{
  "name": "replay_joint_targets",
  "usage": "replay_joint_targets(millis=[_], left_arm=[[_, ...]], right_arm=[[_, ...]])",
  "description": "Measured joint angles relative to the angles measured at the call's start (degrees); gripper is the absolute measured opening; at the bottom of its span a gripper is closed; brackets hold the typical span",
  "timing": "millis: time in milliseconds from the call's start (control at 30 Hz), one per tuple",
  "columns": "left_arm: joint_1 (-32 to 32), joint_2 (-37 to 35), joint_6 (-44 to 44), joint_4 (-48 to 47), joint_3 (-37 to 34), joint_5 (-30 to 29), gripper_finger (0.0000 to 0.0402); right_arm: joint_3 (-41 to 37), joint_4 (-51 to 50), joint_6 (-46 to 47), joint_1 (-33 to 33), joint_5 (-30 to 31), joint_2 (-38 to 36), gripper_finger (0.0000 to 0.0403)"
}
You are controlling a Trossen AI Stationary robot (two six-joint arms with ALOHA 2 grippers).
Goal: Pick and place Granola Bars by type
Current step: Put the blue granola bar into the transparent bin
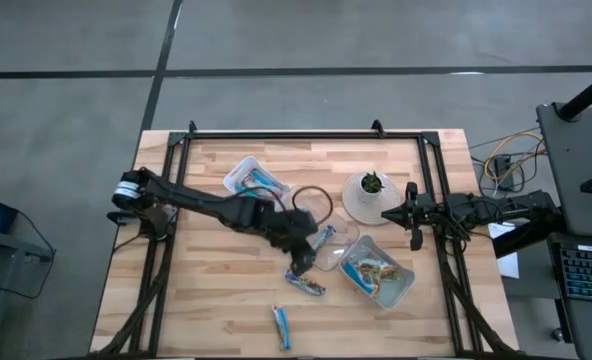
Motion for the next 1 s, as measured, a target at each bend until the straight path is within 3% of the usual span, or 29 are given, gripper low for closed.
replay_joint_targets(millis=[233,500,1000], left_arm=[[-5.63,-0.27,8.90,0.40,1.39,0.34,0.0000],[-11.35,-0.27,35.27,1.18,1.42,2.58,0.0000],[-11.68,0.99,42.52,-6.04,3.01,2.38,0.0000]], right_arm=[[0.00,-0.02,0.00,0.00,0.02,0.02,0.0013],[0.00,0.00,0.00,0.01,0.02,0.02,0.0013],[0.00,0.00,0.00,0.01,0.02,0.02,0.0013]])
